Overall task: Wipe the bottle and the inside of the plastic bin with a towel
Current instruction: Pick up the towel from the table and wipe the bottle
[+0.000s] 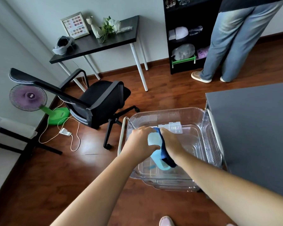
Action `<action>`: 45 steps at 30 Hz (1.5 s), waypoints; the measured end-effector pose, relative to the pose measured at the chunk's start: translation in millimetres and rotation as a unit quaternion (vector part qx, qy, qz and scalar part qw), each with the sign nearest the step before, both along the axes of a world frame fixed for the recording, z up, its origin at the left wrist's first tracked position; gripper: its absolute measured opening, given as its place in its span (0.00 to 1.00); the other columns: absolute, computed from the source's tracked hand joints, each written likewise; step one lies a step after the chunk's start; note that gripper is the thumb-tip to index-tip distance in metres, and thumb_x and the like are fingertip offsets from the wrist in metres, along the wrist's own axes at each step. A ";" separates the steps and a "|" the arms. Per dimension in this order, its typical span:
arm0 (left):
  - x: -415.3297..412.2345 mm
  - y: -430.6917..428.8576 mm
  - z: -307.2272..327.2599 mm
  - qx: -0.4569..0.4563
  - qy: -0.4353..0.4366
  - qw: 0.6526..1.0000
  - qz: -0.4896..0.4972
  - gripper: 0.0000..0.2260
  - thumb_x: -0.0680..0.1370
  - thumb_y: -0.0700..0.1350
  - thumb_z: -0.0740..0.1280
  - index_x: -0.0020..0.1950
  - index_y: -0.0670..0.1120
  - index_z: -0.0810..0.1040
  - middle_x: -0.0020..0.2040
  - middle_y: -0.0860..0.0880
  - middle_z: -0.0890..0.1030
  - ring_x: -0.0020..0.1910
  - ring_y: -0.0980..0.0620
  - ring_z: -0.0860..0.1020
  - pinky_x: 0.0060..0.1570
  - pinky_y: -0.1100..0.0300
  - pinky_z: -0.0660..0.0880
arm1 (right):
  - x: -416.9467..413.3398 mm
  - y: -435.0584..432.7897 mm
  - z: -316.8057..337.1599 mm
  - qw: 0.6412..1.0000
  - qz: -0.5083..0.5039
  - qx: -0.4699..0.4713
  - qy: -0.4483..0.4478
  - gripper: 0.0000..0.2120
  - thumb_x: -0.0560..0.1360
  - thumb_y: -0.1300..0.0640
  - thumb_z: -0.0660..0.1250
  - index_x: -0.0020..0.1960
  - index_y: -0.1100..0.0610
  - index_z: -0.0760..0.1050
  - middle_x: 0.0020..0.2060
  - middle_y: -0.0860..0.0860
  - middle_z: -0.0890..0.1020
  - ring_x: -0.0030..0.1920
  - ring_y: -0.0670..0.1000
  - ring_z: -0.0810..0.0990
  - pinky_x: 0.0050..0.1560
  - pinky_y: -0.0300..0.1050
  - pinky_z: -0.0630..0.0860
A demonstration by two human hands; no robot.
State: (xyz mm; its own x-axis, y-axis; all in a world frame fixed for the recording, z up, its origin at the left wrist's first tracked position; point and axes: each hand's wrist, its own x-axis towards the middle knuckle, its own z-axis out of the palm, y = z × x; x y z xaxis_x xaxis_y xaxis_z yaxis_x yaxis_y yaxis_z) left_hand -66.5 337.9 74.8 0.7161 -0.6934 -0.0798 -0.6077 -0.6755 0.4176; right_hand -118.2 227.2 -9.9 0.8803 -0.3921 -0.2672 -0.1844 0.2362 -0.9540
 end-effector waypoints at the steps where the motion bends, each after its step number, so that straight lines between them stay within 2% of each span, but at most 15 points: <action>1: -0.5 0.7 -0.4 -0.001 0.000 1.000 0.001 0.25 0.68 0.49 0.76 0.63 0.49 0.76 0.58 0.49 0.78 0.53 0.49 0.76 0.53 0.59 0.73 | -14.3 10.9 -7.7 0.999 -0.032 0.000 -0.043 0.16 0.82 0.56 0.52 0.56 0.47 0.78 0.51 0.44 0.82 0.47 0.41 0.80 0.49 0.35 0.73; 5: -2.1 1.5 0.0 -0.003 -0.003 1.000 0.004 0.25 0.68 0.50 0.76 0.63 0.48 0.77 0.57 0.49 0.79 0.51 0.49 0.77 0.53 0.57 0.74 | -56.1 47.3 -25.2 0.987 -0.101 -0.085 -0.094 0.21 0.82 0.55 0.50 0.74 0.42 0.58 0.73 0.44 0.66 0.72 0.41 0.64 0.73 0.39 0.58; 12: -0.9 1.9 2.6 -0.012 0.006 1.000 -0.008 0.21 0.65 0.47 0.77 0.58 0.51 0.80 0.52 0.52 0.81 0.50 0.53 0.75 0.49 0.65 0.69 | 10.2 -8.8 9.5 0.998 0.034 -0.029 0.037 0.15 0.78 0.59 0.55 0.50 0.59 0.80 0.48 0.61 0.83 0.49 0.57 0.79 0.53 0.53 0.74; 16: -3.5 1.7 0.9 -0.023 0.017 1.000 0.007 0.22 0.66 0.48 0.77 0.59 0.50 0.79 0.55 0.51 0.80 0.51 0.53 0.75 0.54 0.58 0.75 | -9.6 -1.7 3.7 0.983 -0.003 0.165 0.085 0.14 0.78 0.50 0.58 0.43 0.55 0.79 0.40 0.56 0.81 0.40 0.53 0.80 0.41 0.42 0.76; 18: -3.8 1.5 0.4 -0.023 0.015 1.000 0.012 0.23 0.66 0.48 0.77 0.60 0.50 0.79 0.56 0.50 0.80 0.52 0.51 0.76 0.54 0.54 0.76 | -26.9 20.2 -7.3 0.977 -0.082 0.198 0.000 0.14 0.79 0.50 0.57 0.50 0.51 0.80 0.46 0.53 0.83 0.43 0.48 0.82 0.42 0.39 0.77; 21: -2.2 3.6 0.1 -0.020 0.011 1.000 0.003 0.23 0.66 0.48 0.78 0.60 0.49 0.79 0.55 0.49 0.80 0.52 0.50 0.77 0.55 0.53 0.76 | -41.2 43.6 -10.0 0.981 -0.138 -0.047 -0.126 0.18 0.81 0.57 0.50 0.66 0.48 0.71 0.64 0.46 0.75 0.63 0.41 0.73 0.65 0.36 0.67; 23: -0.7 5.6 -0.3 -0.022 0.009 1.000 -0.002 0.22 0.66 0.47 0.77 0.59 0.49 0.80 0.54 0.49 0.81 0.52 0.50 0.77 0.54 0.56 0.75 | -31.0 36.9 -8.4 0.970 -0.112 -0.171 -0.129 0.18 0.79 0.57 0.50 0.63 0.53 0.72 0.62 0.48 0.76 0.63 0.45 0.73 0.66 0.38 0.66; 25: 0.1 6.0 0.0 -0.020 0.013 1.000 0.002 0.22 0.66 0.47 0.77 0.59 0.51 0.80 0.54 0.50 0.81 0.52 0.51 0.76 0.52 0.60 0.73 | -15.9 19.6 -5.9 0.978 -0.047 -0.186 -0.078 0.16 0.80 0.57 0.50 0.57 0.56 0.75 0.53 0.53 0.80 0.55 0.51 0.77 0.58 0.46 0.72; 28: -1.4 1.5 -1.1 -0.014 0.018 1.000 0.003 0.23 0.66 0.48 0.77 0.60 0.51 0.79 0.56 0.51 0.80 0.53 0.51 0.76 0.53 0.57 0.75 | -3.1 -5.3 -3.8 0.999 0.018 -0.025 -0.016 0.17 0.82 0.57 0.50 0.46 0.53 0.76 0.41 0.54 0.80 0.44 0.54 0.78 0.43 0.47 0.74; 30: -2.1 -0.3 -2.6 -0.014 0.018 1.000 0.010 0.24 0.67 0.49 0.77 0.61 0.50 0.78 0.58 0.50 0.80 0.54 0.52 0.75 0.55 0.58 0.74 | -10.7 1.5 -7.2 0.997 -0.035 0.067 -0.032 0.17 0.83 0.55 0.50 0.49 0.53 0.77 0.44 0.55 0.81 0.48 0.56 0.78 0.48 0.49 0.74; 34: 2.4 3.2 0.3 -0.001 -0.011 1.000 0.002 0.22 0.67 0.50 0.76 0.60 0.51 0.79 0.56 0.52 0.81 0.54 0.52 0.76 0.52 0.72 0.53 | -38.0 45.4 -22.8 0.978 -0.111 -0.104 -0.141 0.18 0.80 0.56 0.50 0.67 0.49 0.67 0.69 0.45 0.70 0.69 0.42 0.67 0.71 0.35 0.60; 37: 2.9 5.6 1.7 -0.005 -0.012 1.000 -0.007 0.21 0.67 0.49 0.77 0.59 0.51 0.79 0.55 0.53 0.81 0.53 0.52 0.76 0.53 0.74 0.54 | -26.7 31.5 -14.0 0.974 -0.099 -0.176 -0.103 0.15 0.80 0.59 0.51 0.59 0.47 0.72 0.57 0.48 0.78 0.58 0.51 0.77 0.61 0.33 0.70; 39: 1.1 4.5 0.6 -0.005 0.004 1.000 -0.006 0.22 0.67 0.49 0.77 0.60 0.52 0.79 0.56 0.53 0.80 0.55 0.53 0.74 0.52 0.68 0.62 | -9.8 9.0 -3.4 0.992 -0.036 -0.110 -0.043 0.17 0.81 0.60 0.51 0.45 0.46 0.76 0.40 0.55 0.81 0.41 0.58 0.78 0.43 0.44 0.75; 41: -0.3 1.8 -1.0 0.001 0.006 1.000 -0.006 0.23 0.67 0.49 0.77 0.61 0.52 0.78 0.58 0.53 0.79 0.55 0.53 0.73 0.50 0.65 0.65 | 0.9 -8.5 0.9 1.000 0.004 0.000 0.000 0.21 0.80 0.58 0.52 0.35 0.49 0.76 0.34 0.55 0.78 0.38 0.55 0.76 0.40 0.47 0.72; 45: 1.3 2.8 -2.0 -0.006 0.008 1.000 -0.002 0.23 0.67 0.49 0.77 0.61 0.51 0.78 0.58 0.52 0.79 0.49 0.56 0.72 0.49 0.72 0.63 | -18.1 8.7 -7.4 0.982 -0.068 0.174 0.026 0.19 0.81 0.53 0.54 0.42 0.49 0.82 0.41 0.51 0.83 0.42 0.50 0.82 0.41 0.41 0.77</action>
State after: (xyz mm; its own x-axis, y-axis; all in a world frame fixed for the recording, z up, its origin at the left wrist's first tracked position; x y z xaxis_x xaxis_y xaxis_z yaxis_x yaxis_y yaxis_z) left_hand -65.2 340.7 72.8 0.7126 -0.6967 -0.0825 -0.6032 -0.6684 0.4352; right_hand -136.3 235.9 -17.3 0.8085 -0.3813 -0.4483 -0.1745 0.5722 -0.8014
